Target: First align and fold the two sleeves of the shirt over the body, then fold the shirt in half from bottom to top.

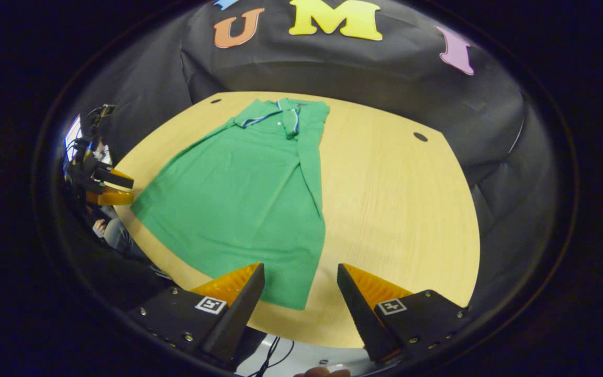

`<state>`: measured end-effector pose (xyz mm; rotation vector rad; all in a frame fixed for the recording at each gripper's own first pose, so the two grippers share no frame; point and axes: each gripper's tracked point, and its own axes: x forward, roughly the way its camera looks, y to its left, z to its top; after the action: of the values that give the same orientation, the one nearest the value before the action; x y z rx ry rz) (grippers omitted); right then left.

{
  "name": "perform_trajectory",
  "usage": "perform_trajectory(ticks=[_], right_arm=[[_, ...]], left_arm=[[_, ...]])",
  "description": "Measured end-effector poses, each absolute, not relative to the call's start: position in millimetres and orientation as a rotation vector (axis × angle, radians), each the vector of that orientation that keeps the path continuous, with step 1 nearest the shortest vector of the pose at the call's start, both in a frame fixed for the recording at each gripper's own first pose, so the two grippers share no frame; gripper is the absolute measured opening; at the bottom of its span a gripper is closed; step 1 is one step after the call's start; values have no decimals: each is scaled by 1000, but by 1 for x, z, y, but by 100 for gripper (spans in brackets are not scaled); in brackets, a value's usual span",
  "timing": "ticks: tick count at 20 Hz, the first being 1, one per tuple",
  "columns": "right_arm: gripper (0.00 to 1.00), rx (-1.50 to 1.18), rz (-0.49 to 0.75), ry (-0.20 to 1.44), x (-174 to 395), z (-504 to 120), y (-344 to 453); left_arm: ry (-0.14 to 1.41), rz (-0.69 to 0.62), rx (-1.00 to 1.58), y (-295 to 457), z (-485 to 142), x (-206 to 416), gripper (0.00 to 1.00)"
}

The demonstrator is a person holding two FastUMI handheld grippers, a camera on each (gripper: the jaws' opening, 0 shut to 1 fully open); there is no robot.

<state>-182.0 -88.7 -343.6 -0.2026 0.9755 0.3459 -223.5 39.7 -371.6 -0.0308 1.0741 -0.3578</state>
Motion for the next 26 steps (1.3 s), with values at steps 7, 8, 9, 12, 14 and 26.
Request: perform_trajectory(ticks=[7,8,9,12,14,26], right_arm=[[89,-223,381,1020,-193,-383,-77],[89,-225,385,1025,-192,-388,-75],[89,-229,388,1034,-192,-394,-73],[91,-236,409,1036,-194,-400,-69],[92,-219,411,1035,-195,-400,-69],[1,-129,454,1094,-188,-391,-54]], left_arm=[[1112,-332,-24,39,-386,-227,99],[1115,-339,1,38,-386,-230,99],[1115,-344,24,37,-387,-232,99],[1106,-358,50,28,-389,-233,100],[1104,-359,65,26,-392,-233,100],[1082,-343,-77,23,-381,-221,3]])
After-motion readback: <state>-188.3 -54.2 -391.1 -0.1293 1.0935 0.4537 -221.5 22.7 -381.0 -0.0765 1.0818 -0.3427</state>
